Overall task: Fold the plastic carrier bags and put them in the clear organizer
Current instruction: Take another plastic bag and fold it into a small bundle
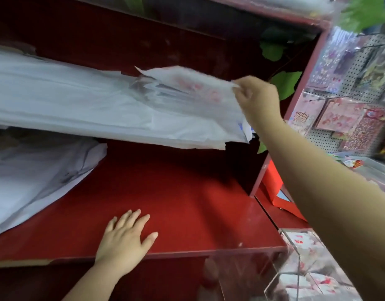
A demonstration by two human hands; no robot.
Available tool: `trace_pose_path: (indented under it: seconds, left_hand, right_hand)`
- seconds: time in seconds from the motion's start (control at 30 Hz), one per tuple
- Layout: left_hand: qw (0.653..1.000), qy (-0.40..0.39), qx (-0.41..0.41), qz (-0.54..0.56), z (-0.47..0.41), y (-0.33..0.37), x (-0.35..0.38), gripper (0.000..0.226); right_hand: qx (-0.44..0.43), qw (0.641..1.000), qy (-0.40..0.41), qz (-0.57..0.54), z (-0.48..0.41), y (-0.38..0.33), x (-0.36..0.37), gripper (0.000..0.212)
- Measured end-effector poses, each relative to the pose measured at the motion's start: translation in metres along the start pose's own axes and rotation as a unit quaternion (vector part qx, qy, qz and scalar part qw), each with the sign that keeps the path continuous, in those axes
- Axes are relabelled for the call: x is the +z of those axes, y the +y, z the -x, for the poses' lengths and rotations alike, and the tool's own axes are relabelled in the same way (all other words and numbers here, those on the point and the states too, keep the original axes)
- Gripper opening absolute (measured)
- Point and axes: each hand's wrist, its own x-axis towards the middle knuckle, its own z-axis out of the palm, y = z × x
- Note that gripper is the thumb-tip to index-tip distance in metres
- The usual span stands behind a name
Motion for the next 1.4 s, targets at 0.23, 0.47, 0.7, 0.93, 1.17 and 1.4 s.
trace_pose_path:
  seconds: [0.23, 0.47, 0.7, 0.93, 1.17, 1.4]
  left_hand:
    - [0.936, 0.003, -0.025, 0.352, 0.003, -0.009, -0.01, 0.037]
    - [0.583, -0.04, -0.06, 0.809, 0.019, -0.008, -0.049, 0.068]
    - [0.67, -0.078, 0.012, 0.738, 0.004, 0.043, -0.081, 0.047]
    - [0.643, -0.139, -0.069, 0.75, 0.001, 0.06, -0.058, 0.088]
    - [0.704, -0.153, -0.057, 0.691, -0.002, 0.037, -0.048, 0.08]
    - [0.837, -0.048, 0.022, 0.545, -0.006, 0.044, -0.055, 0.026]
  right_hand:
    - [-0.198, 0.976, 0.045, -0.076, 0.097, 0.019, -0.029, 0.022]
    - [-0.231, 0.959, -0.146, -0.079, 0.177, 0.046, -0.03, 0.023]
    - [-0.244, 0.916, -0.318, -0.011, 0.218, 0.046, -0.011, 0.041]
    - [-0.242, 0.886, -0.391, 0.064, 0.238, 0.056, 0.01, 0.032]
    - [-0.112, 0.852, -0.495, 0.127, 0.217, 0.061, 0.03, 0.036]
    - [-0.129, 0.855, -0.493, 0.1, 0.208, 0.048, 0.055, 0.044]
